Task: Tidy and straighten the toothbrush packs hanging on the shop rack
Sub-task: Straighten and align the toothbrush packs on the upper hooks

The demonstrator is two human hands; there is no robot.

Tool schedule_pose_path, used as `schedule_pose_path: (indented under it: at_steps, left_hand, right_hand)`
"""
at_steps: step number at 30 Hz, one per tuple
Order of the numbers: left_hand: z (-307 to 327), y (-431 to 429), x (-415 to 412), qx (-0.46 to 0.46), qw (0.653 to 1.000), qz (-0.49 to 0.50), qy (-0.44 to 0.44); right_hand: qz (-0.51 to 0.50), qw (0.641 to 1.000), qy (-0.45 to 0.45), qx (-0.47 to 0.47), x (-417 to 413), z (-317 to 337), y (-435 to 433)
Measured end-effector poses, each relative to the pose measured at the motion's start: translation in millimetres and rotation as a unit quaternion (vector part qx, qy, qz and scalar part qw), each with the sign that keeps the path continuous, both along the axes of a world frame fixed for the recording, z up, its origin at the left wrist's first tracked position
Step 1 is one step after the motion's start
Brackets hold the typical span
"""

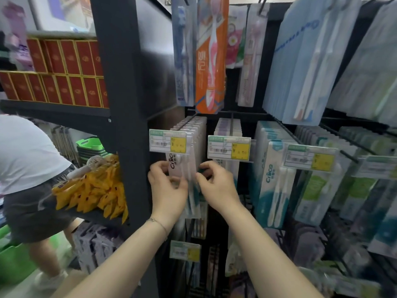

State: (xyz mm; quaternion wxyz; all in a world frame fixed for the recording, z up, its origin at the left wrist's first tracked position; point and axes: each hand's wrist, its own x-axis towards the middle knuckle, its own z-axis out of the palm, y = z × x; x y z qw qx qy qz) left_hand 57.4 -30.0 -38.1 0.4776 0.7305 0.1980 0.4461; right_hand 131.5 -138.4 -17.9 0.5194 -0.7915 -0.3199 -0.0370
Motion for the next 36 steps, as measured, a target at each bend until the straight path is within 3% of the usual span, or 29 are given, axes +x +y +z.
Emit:
schedule_pose_path:
  at_steps: [4, 9, 13, 21, 36]
  left_hand:
    - [-5, -12, -2, 0.130, 0.989, 0.038, -0.064]
    - [3, -37, 9, 0.239, 0.967, -0.077, -0.043]
    - [7, -59, 25, 0.219, 0.962, -0.165, -0.010]
    - [9, -107, 48, 0.205, 0.955, -0.212, 0.018]
    - [20, -209, 111, 0.167, 0.932, -0.309, 0.090]
  right_hand:
    - [-0.017, 1.000, -0.024, 0.000, 6, 5, -15]
    - [-0.049, 0.998, -0.038, 0.001, 13, 14, -35]
    - [-0.080, 0.996, -0.046, 0.013, 16, 13, -57]
    - [-0.131, 0.984, -0.118, 0.038, 25, 2, -117]
    - [-0.326, 0.941, -0.061, 0.066, 65, -3, -223]
